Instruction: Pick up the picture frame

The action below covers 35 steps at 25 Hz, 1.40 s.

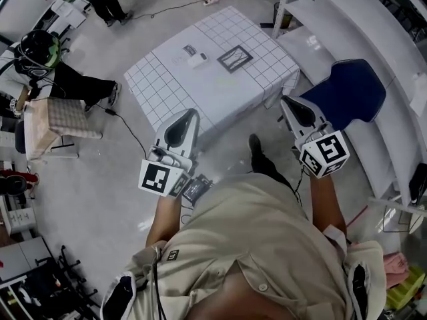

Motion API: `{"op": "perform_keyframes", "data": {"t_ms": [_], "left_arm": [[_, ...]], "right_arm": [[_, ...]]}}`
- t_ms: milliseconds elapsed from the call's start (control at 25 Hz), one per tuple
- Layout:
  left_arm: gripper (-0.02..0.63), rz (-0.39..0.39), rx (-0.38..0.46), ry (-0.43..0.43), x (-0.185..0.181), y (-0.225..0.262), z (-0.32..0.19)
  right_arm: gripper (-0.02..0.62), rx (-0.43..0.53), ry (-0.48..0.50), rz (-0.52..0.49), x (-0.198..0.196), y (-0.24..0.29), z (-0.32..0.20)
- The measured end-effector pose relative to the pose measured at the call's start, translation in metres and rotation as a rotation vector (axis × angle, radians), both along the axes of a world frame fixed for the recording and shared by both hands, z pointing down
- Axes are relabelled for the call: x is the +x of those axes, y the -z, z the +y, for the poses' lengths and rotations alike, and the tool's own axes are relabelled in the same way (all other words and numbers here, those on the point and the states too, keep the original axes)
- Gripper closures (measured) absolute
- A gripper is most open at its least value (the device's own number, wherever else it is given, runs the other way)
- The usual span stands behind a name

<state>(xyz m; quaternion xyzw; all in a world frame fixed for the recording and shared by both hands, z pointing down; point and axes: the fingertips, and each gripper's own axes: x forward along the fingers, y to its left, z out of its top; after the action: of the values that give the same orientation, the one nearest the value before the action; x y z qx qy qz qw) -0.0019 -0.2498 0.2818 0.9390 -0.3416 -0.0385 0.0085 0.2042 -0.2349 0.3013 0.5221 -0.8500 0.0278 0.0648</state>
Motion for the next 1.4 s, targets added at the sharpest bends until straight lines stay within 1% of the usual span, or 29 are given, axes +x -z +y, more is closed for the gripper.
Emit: {"op": "perform_keyframes", "data": {"t_ms": [200, 400, 760, 960, 1080, 1200, 1400], "left_arm": [[0.580, 0.014, -0.058, 0.012, 0.024, -0.017, -0.054], [0.580, 0.013, -0.101, 0.019, 0.046, -0.028, -0.096], [0.580, 0.018, -0.198, 0.070, 0.066, -0.060, -0.171], [0.580, 0.009, -0.261, 0.105, 0.075, -0.078, -0.208], [0.580, 0.003, -0.265, 0.112, 0.084, -0.091, -0.238], [0.580, -0.025, -0.283, 0.112, 0.093, -0.104, -0.256], [0.580, -0.051, -0.337, 0.151, 0.094, -0.127, -0.277]], "right_arm": [[0.568, -0.023, 0.016, 0.002, 0.020, -0.010, -0.057], [0.568, -0.047, 0.043, 0.001, 0.032, -0.016, -0.104], [0.568, -0.102, 0.099, 0.008, 0.043, -0.039, -0.188], [0.568, -0.157, 0.145, 0.010, 0.044, -0.058, -0.233], [0.568, -0.164, 0.158, 0.011, 0.050, -0.070, -0.264], [0.568, -0.188, 0.170, -0.001, 0.055, -0.083, -0.281], [0.568, -0.258, 0.215, -0.001, 0.050, -0.113, -0.300]]}}
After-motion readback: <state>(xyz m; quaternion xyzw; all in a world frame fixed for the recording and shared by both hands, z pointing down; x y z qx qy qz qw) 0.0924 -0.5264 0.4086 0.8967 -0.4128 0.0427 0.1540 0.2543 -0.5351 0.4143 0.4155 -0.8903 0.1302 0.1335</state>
